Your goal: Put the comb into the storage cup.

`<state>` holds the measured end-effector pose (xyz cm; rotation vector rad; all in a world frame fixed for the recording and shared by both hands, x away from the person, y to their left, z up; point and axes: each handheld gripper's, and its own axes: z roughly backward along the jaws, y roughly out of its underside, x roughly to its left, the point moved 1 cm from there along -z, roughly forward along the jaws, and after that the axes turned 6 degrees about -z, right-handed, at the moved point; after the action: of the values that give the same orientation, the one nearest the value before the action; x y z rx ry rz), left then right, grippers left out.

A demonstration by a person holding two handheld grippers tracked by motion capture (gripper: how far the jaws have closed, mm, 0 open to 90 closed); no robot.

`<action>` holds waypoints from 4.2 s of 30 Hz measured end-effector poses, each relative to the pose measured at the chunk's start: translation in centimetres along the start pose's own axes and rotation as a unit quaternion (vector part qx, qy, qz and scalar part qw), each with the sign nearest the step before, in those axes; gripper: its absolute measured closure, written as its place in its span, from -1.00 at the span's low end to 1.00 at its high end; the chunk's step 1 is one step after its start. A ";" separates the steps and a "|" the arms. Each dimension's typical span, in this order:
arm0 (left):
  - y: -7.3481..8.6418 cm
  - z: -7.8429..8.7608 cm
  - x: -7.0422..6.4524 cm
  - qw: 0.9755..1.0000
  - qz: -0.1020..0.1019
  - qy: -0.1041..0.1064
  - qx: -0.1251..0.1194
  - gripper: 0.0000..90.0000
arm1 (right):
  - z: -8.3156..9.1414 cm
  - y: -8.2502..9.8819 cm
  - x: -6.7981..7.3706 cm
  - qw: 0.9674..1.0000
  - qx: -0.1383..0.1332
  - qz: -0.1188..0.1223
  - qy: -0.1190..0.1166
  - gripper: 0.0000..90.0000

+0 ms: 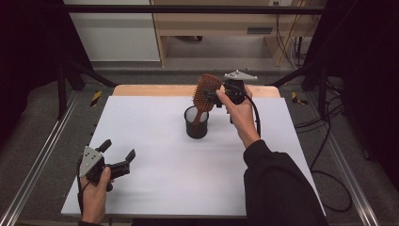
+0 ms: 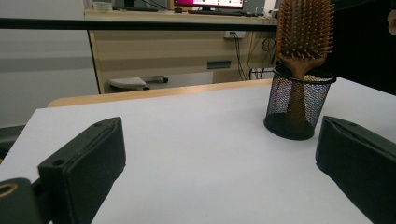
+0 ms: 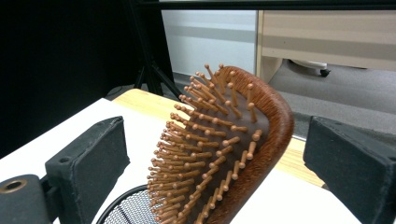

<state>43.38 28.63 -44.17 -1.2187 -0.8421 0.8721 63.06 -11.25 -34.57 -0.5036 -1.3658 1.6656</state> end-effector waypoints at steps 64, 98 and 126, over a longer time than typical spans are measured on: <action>-0.1 0.1 0.1 1.000 0.001 -0.005 -0.005 -0.97 | 6.0 -1.6 0.5 0.993 -0.115 0.030 0.020 -0.90; -0.1 0.2 0.1 1.000 0.002 -0.007 -0.006 -0.97 | 8.8 -2.0 -0.4 0.991 -0.126 0.039 0.021 -0.96; -0.1 0.3 0.2 1.000 0.003 -0.008 -0.007 -0.97 | 11.8 -1.4 -1.3 0.990 -0.134 0.036 0.022 -0.95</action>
<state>43.18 28.95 -44.02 -1.2273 -0.8597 0.8837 55.26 -18.97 -29.95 -0.7473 -1.5635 1.5247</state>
